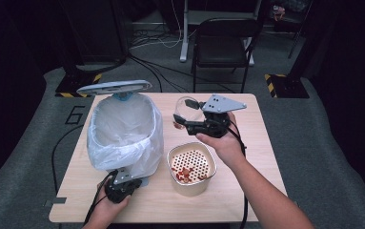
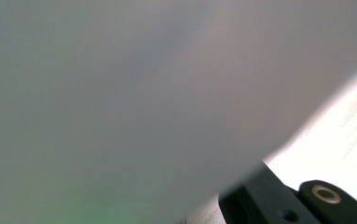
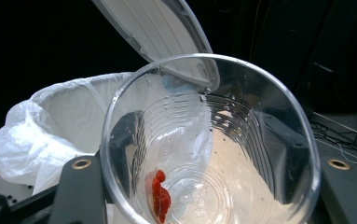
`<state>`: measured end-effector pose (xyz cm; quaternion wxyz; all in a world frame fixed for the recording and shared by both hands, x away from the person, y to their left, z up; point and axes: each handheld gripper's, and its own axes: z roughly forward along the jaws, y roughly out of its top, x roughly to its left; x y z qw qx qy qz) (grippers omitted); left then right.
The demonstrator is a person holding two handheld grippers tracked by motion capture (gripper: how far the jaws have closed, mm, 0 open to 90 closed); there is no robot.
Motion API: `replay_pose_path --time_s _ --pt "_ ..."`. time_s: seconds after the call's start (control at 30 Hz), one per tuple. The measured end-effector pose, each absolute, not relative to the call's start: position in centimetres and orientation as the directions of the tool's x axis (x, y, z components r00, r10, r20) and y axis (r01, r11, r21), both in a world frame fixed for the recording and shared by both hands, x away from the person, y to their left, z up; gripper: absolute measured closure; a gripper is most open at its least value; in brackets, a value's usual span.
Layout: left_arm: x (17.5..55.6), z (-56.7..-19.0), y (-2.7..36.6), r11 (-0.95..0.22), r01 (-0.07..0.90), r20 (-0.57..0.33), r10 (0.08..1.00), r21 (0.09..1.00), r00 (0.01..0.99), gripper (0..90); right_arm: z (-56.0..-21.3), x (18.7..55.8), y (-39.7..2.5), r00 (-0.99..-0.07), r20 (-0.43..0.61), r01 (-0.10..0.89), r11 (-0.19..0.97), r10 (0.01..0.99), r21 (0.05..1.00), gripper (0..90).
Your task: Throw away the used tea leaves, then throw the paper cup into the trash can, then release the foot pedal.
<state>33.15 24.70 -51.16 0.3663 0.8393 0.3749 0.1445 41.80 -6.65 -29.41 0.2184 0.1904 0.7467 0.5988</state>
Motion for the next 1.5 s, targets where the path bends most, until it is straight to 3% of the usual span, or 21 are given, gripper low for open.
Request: replay_pose_path --time_s 0.9,1.5 --pt "33.2 -51.2 24.8 -0.456 0.517 -0.034 0.726 0.724 0.687 90.0 -26.2 43.2 -2.4 -0.873 -0.093 0.008 0.205 0.478 0.979 36.5" --pt "33.3 -51.1 25.0 -0.480 0.511 -0.014 0.719 0.713 0.695 90.0 -26.9 43.7 2.5 -0.925 -0.060 0.030 0.229 0.376 0.973 35.3"
